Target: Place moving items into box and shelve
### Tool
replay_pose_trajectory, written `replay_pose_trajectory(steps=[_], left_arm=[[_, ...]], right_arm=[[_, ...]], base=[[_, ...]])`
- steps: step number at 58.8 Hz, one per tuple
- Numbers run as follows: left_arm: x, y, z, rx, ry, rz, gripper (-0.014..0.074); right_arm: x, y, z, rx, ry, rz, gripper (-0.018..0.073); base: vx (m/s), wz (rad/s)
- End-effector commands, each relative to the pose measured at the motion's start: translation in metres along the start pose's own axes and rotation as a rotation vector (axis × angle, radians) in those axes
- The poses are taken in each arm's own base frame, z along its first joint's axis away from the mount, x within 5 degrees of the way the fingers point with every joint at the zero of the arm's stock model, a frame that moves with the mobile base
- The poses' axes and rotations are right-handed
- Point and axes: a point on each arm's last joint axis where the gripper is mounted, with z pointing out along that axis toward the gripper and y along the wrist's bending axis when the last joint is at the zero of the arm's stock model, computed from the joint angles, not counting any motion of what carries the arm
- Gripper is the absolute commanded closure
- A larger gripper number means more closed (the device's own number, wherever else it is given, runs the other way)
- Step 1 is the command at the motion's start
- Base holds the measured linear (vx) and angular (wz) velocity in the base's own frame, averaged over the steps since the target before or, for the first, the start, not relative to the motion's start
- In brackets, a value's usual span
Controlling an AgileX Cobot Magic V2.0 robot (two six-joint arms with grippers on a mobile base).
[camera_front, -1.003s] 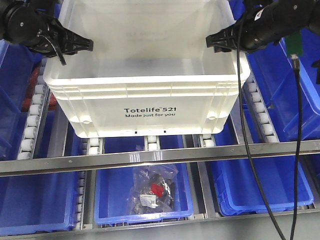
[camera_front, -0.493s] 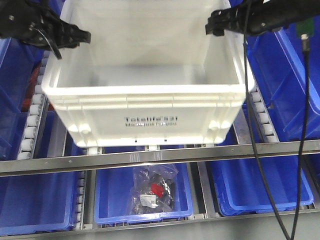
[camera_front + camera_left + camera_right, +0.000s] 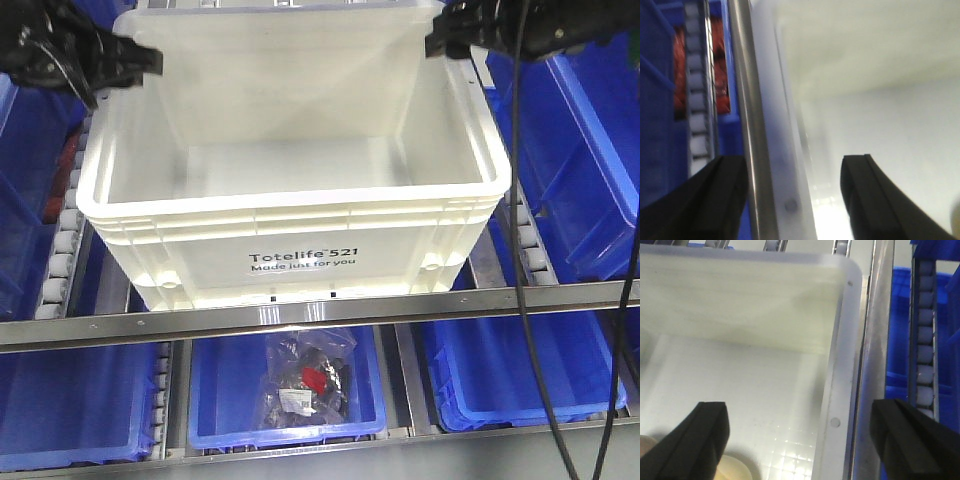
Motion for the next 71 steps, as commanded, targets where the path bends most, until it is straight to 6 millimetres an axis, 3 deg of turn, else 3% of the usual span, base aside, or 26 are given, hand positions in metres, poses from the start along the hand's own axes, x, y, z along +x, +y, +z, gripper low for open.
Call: replay_pose_trajectory(steps=[1, 11, 29, 37, 59, 71], left_arm=[[-0.009, -0.002, -0.018, 0.038, -0.108, -0.014, 0.0074], [0.008, -0.002, -0.013, 0.045, -0.097, 0.007, 0.0074], [0.034, 0.005, -0.06, 0.113, -0.328, 0.01, 0.0074], [0.063, 0.011, -0.079, 0.126, -0.401, 0.036, 0.0074], [0.177, 0.028, -0.116, 0.158, -0.498, 0.034, 0.0074], [0.212, 0.039, -0.145, 0.145, -0.577, 0.006, 0.0074]], right_arm=[[-0.008, 0.0, -0.014, 0.007, -0.126, -0.004, -0.0017], [0.007, 0.0, -0.013, 0.017, -0.146, -0.034, 0.0], [0.024, 0.002, -0.065, 0.063, -0.365, -0.116, 0.0], [0.051, 0.003, -0.085, 0.094, -0.467, -0.15, 0.0], [0.155, 0.007, -0.13, 0.134, -0.631, -0.154, 0.0], [0.193, 0.011, -0.151, 0.135, -0.677, -0.156, 0.0]], base=[[0.0, 0.0], [0.0, 0.0], [0.0, 0.0], [0.0, 0.0], [0.0, 0.0], [0.0, 0.0]])
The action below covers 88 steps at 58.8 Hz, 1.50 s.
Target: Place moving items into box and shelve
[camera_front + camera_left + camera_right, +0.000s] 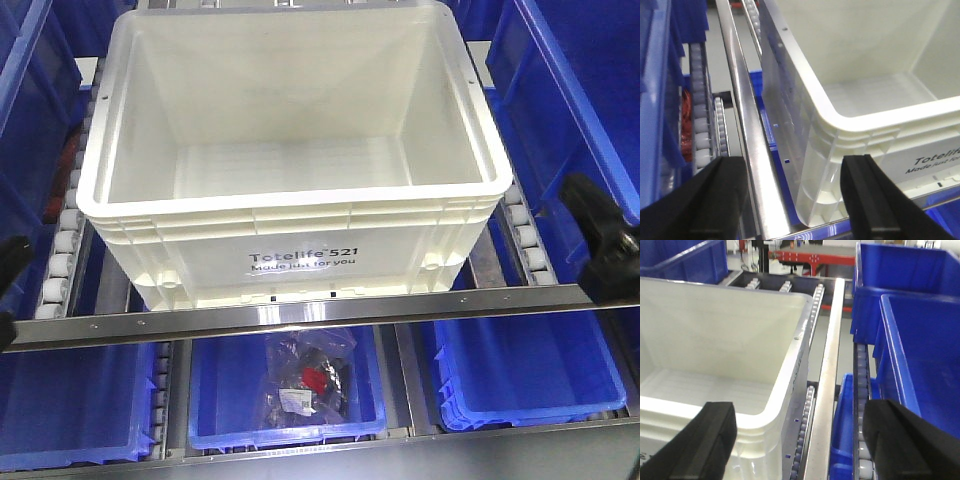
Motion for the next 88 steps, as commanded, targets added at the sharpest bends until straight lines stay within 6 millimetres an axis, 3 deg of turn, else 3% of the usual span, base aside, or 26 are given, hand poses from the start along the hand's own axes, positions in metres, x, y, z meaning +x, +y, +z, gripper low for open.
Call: replay_pose_trajectory(steps=[1, 12, 52, 56, 60, 68, 88], left_arm=[[-0.011, 0.0, -0.015, 0.017, -0.112, -0.009, 0.0074], [-0.005, 0.004, -0.034, -0.009, -0.131, -0.001, 0.0074], [-0.005, 0.004, -0.034, -0.01, -0.135, -0.006, 0.0085], [-0.005, 0.004, -0.034, -0.006, -0.135, -0.013, 0.0148], [-0.005, 0.003, -0.034, -0.002, -0.132, -0.024, 0.0282], [-0.005, 0.003, -0.034, -0.001, -0.13, -0.024, 0.0623], [-0.004, 0.003, -0.034, -0.003, -0.122, -0.026, 0.062]], right_arm=[[-0.011, -0.003, -0.015, 0.031, -0.131, -0.016, 0.0], [0.003, 0.0, -0.027, 0.032, -0.137, -0.027, 0.0], [0.005, 0.0, -0.026, 0.038, -0.155, -0.013, 0.001], [0.005, 0.0, -0.026, 0.038, -0.155, -0.013, 0.0067], [0.005, 0.0, -0.026, 0.038, -0.155, -0.012, 0.0184], [0.005, 0.0, -0.026, 0.037, -0.154, -0.011, 0.0578], [0.006, 0.0, -0.026, 0.035, -0.148, 0.003, 0.0575]], base=[[0.0, 0.0], [0.0, 0.0], [0.0, 0.0], [0.0, 0.0], [0.0, 0.0], [0.0, 0.0], [0.0, 0.0]])
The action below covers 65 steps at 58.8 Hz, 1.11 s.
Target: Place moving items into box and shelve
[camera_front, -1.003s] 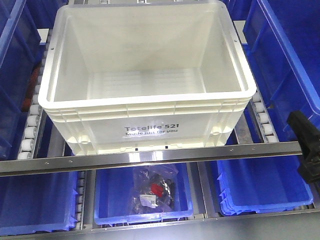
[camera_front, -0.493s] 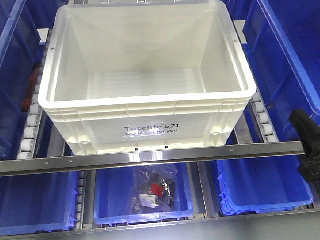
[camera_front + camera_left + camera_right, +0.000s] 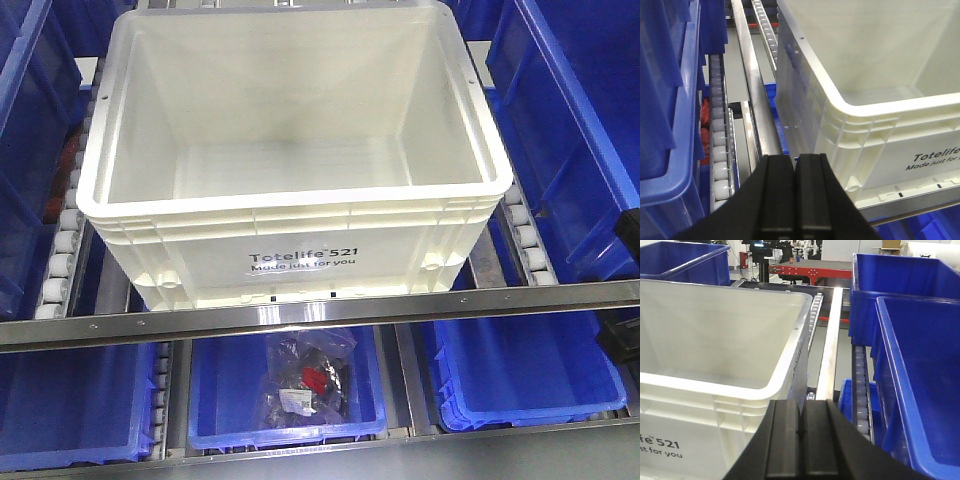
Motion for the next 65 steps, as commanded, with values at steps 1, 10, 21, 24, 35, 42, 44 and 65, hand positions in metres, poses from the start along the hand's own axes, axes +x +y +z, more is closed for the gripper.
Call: replay_pose_trajectory(steps=[1, 10, 21, 24, 35, 42, 44, 65], left_arm=[[-0.014, -0.003, -0.002, 0.027, -0.087, -0.005, 0.062], [-0.014, -0.003, -0.002, 0.027, -0.087, -0.005, 0.0619], [-0.014, -0.003, -0.002, 0.027, -0.087, -0.005, 0.0619], [-0.014, -0.003, -0.002, 0.026, -0.089, -0.001, 0.062], [-0.023, -0.01, -0.004, 0.1, -0.184, 0.095, 0.0619], [-0.028, -0.013, -0.005, 0.128, -0.249, 0.133, 0.0619], [-0.029, -0.013, -0.006, 0.129, -0.258, 0.135, 0.0619], [0.045, -0.005, -0.013, 0.083, -0.329, 0.146, 0.0619]], right_arm=[[-0.017, -0.004, -0.001, 0.027, -0.102, -0.003, 0.0575], [-0.017, -0.004, -0.001, 0.027, -0.102, -0.003, 0.0575], [-0.017, -0.004, -0.001, 0.027, -0.102, -0.003, 0.0575], [-0.017, -0.004, -0.001, 0.027, -0.102, -0.003, 0.0575], [-0.017, -0.004, -0.001, 0.027, -0.102, -0.004, 0.0575], [-0.017, -0.004, -0.001, 0.027, -0.102, -0.004, 0.0575], [-0.017, -0.004, -0.001, 0.027, -0.102, -0.004, 0.0575], [-0.017, -0.004, -0.001, 0.027, -0.103, -0.004, 0.0575]], base=[[0.0, 0.0], [0.0, 0.0], [0.0, 0.0], [0.0, 0.0], [0.0, 0.0], [0.0, 0.0], [0.0, 0.0], [0.0, 0.0]])
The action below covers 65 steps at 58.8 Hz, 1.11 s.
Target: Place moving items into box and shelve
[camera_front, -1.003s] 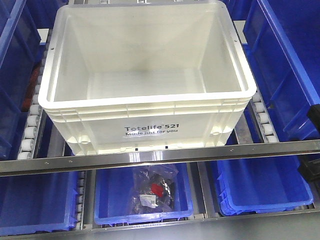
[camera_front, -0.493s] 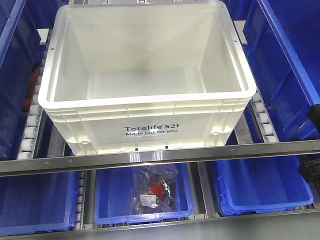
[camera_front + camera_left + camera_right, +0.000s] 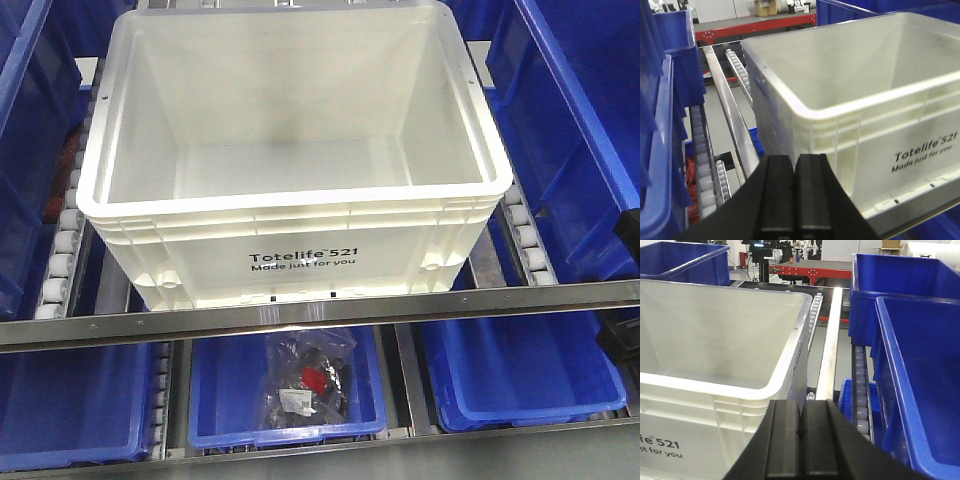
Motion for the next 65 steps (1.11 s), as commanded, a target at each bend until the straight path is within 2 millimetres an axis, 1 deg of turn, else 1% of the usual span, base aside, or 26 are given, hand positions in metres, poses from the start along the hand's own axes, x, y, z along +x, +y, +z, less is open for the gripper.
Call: replay_pose_trajectory(steps=[1, 3, 5, 7, 10, 12, 25, 59, 65], left_arm=[[0.006, 0.0, -0.006, -0.026, -0.136, -0.01, 0.0619], [0.016, -0.001, -0.006, -0.032, -0.147, -0.01, 0.0619], [0.029, -0.002, -0.002, -0.036, -0.13, -0.011, 0.0619], [0.037, -0.002, 0.001, -0.038, -0.119, -0.012, 0.0619], [0.049, -0.003, 0.004, -0.043, -0.121, -0.012, 0.0619], [0.052, -0.004, 0.004, -0.035, -0.083, -0.012, 0.0619], [0.055, -0.005, 0.004, -0.02, -0.022, -0.013, 0.0619], [0.055, -0.005, 0.004, -0.021, -0.024, -0.013, 0.0619], [0.055, -0.005, 0.004, -0.021, -0.024, -0.013, 0.0619]], right_arm=[[-0.017, -0.004, -0.001, 0.028, -0.104, -0.004, 0.0575], [-0.017, -0.004, -0.001, 0.028, -0.104, -0.004, 0.0575], [-0.017, -0.004, -0.001, 0.027, -0.102, -0.004, 0.0575], [-0.017, -0.004, -0.001, 0.027, -0.102, -0.004, 0.0575], [-0.017, -0.004, -0.001, 0.027, -0.104, -0.004, 0.0575], [-0.017, -0.004, -0.001, 0.028, -0.106, -0.004, 0.0575], [-0.017, -0.004, -0.001, 0.028, -0.106, -0.004, 0.0575], [-0.017, -0.004, -0.001, 0.028, -0.106, -0.004, 0.0575], [-0.015, -0.003, -0.001, 0.027, -0.101, -0.027, 0.0575]], base=[[0.0, 0.0], [0.0, 0.0], [0.0, 0.0], [0.0, 0.0], [0.0, 0.0], [0.0, 0.0], [0.0, 0.0], [0.0, 0.0], [0.0, 0.0]])
